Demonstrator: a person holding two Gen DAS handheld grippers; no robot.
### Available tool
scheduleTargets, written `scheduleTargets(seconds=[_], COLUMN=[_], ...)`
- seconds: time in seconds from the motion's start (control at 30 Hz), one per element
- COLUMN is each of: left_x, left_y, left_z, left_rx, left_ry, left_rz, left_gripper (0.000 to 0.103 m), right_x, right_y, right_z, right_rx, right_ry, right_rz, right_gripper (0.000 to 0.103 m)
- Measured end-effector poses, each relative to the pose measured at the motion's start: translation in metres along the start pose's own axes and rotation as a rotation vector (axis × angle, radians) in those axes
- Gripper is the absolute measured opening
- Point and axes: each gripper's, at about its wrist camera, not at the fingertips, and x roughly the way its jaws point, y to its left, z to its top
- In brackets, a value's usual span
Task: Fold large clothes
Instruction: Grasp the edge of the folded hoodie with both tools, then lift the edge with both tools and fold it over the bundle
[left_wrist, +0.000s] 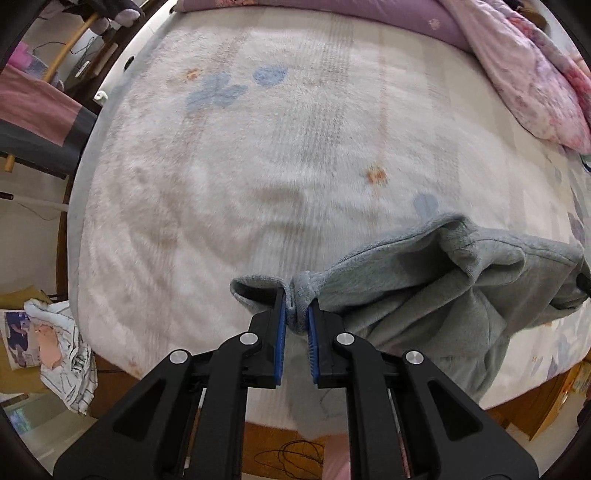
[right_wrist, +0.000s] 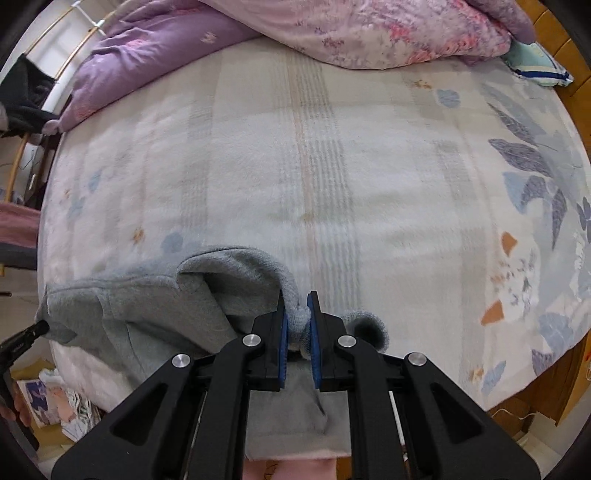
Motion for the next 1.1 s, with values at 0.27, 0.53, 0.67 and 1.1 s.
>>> scheduleTargets(seconds=[0.27,0.53,0.67,1.1], left_x=[-0.013,0.037,0.066,0.159], left_y=[0.013,0.032,0.030,0.007], left_z=[-0.088,-0.158,-0.182,-0.223], left_rx=[-0.012,-0.063,-0.079,-0.333], left_ry=[0.034,0.209,0.323,0.599], left_rz=[0.001,0.012,-0.043,-0.254], left_gripper=[0.010,0.010,0.018,0.094], right_x=[-0.020,0.030,0.071,0.077], right_y=[-0.011,-0.017,-0.020,-0.051], right_z=[-0.084,-0.161,-0.197,-0.237], right_rx=[-0.025,-0.063,-0.096,0.215], right_ry=[0.037,0.159,0.267,0.500], right_rz=[0.011,-0.034,-0.098,0.090], right_gripper=[0.009,0.010,0.010,0.091])
